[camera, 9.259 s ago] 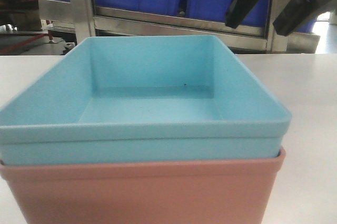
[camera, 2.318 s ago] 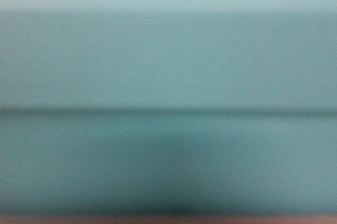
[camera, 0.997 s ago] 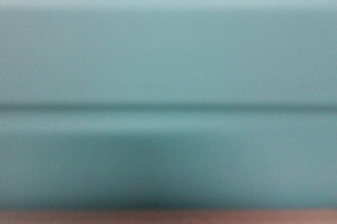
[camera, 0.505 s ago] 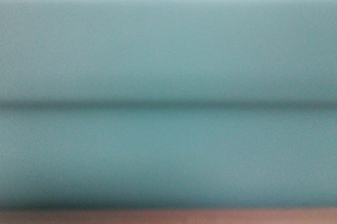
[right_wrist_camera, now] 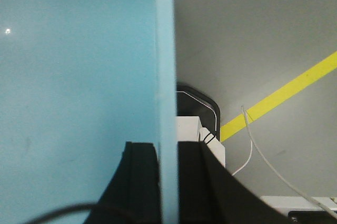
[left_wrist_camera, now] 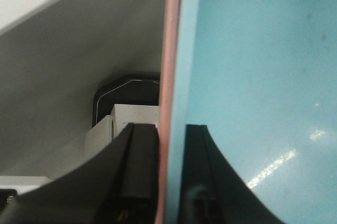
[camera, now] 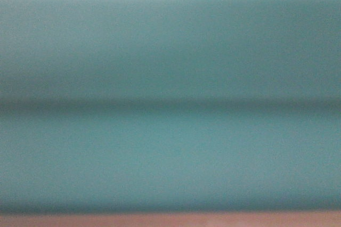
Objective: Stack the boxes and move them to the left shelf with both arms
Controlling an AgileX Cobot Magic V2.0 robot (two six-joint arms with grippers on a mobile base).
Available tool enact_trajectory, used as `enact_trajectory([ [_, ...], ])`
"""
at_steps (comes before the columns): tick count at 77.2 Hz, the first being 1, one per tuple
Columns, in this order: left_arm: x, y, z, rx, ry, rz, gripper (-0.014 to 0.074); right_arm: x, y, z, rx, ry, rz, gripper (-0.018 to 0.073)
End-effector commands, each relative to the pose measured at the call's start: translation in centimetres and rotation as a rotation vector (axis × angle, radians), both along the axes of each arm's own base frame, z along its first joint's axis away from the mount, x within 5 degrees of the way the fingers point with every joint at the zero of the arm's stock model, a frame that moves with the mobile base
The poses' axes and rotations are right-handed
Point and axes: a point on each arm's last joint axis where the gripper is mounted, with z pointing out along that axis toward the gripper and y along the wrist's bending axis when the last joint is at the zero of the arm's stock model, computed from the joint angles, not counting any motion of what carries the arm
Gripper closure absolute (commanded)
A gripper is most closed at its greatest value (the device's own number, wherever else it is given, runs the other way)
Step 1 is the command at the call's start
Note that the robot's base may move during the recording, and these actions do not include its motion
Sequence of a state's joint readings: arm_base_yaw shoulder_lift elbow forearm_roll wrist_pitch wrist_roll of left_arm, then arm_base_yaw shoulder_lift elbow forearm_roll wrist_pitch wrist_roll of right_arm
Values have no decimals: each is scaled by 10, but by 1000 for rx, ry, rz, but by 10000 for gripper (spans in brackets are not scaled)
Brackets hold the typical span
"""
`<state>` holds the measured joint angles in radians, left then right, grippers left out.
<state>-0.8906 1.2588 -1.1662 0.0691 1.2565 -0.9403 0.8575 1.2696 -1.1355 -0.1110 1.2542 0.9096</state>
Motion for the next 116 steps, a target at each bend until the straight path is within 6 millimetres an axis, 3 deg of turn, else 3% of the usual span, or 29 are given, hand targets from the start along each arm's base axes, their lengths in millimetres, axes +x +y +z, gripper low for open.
enact_trajectory([
  [1,-8,7,14,-7,0,8,589,-1,-4,17,58,-78,3,502],
  [116,-8,7,14,-7,0,8,589,-2,-5,17,47,-68,1,502],
])
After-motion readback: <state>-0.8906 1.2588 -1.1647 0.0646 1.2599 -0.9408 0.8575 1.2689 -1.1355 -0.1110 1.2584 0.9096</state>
